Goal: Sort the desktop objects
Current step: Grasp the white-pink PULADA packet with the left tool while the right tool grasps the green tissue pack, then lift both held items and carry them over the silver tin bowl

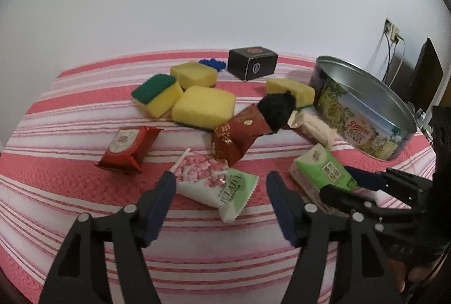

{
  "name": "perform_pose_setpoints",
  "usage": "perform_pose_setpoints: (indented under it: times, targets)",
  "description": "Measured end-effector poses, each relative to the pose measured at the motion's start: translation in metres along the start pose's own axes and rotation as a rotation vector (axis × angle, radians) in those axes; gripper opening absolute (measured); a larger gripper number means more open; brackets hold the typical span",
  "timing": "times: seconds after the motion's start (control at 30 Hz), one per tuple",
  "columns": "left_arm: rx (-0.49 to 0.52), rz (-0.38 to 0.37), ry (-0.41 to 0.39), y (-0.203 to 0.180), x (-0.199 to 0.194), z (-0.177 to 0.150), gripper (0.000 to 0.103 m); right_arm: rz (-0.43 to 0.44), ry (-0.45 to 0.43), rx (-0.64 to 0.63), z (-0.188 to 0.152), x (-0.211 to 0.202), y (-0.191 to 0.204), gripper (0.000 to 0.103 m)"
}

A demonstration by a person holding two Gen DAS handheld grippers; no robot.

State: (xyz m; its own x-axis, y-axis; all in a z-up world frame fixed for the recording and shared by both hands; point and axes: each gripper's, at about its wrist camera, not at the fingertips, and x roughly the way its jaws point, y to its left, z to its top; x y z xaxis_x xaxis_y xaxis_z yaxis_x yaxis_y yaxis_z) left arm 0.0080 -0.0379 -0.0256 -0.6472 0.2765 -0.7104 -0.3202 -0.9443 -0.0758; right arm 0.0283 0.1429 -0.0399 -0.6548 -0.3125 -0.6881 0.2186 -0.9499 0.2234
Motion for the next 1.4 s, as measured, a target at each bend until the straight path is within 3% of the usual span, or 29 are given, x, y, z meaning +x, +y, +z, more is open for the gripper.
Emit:
perform_pose_setpoints:
  times: [0.07,0.2,0.33,0.43,0.5,0.57,0.67,0.83,0.93,1.0,1.1,1.27,1.37,1.4]
  targets:
    - [-0.006,0.037,0.048,-0.001,0.012,0.0,0.08,0.005,0.002,0.004,0.0,0.0,-0.001,0.052]
    - [-0.077,0.042,0.124,0.003,0.035,0.0,0.082,0.001,0.003,0.0,-0.002,-0.001,0.002,0.052]
    - [-0.089,0.064,0.091,0.001,0.038,0.001,0.082,0.005,0.006,-0.001,-0.003,-0.002,0.002,0.052]
    - [-0.052,0.116,0.068,0.001,0.038,0.0,0.053,0.009,0.006,-0.001,-0.003,-0.001,0.001,0.052]
    - [-0.064,0.092,0.052,0.009,0.035,0.0,0.017,0.005,0.006,-0.008,-0.003,-0.001,0.002,0.052]
    - [-0.1,0.066,0.044,0.02,0.033,-0.001,0.012,-0.002,0.008,-0.014,-0.003,0.0,0.004,0.053]
    - [-0.15,-0.001,0.035,0.031,0.031,-0.002,0.012,-0.006,0.012,-0.014,-0.003,0.002,0.005,0.053]
    - [-0.192,-0.045,0.029,0.034,0.03,-0.004,0.014,-0.009,0.028,-0.014,-0.003,0.004,0.005,0.053]
    - [-0.276,-0.125,0.021,0.043,0.029,-0.004,0.033,-0.011,0.034,-0.014,0.0,0.006,0.005,0.054]
    - [-0.366,-0.158,0.016,0.053,0.028,-0.002,0.057,-0.017,0.043,-0.019,0.003,0.009,0.007,0.054]
    - [-0.438,-0.087,0.012,0.06,0.027,0.002,0.073,-0.03,0.052,-0.034,0.005,0.014,0.01,0.054]
    - [-0.45,0.023,-0.024,0.064,0.032,0.014,0.072,-0.029,0.041,-0.038,0.004,0.015,0.011,0.054]
    - [-0.456,0.052,-0.014,0.063,0.045,0.026,0.055,-0.03,0.04,-0.041,0.004,0.015,0.012,0.054]
    - [-0.458,0.052,0.002,0.063,0.05,0.029,0.054,-0.031,0.04,-0.041,0.005,0.015,0.012,0.054]
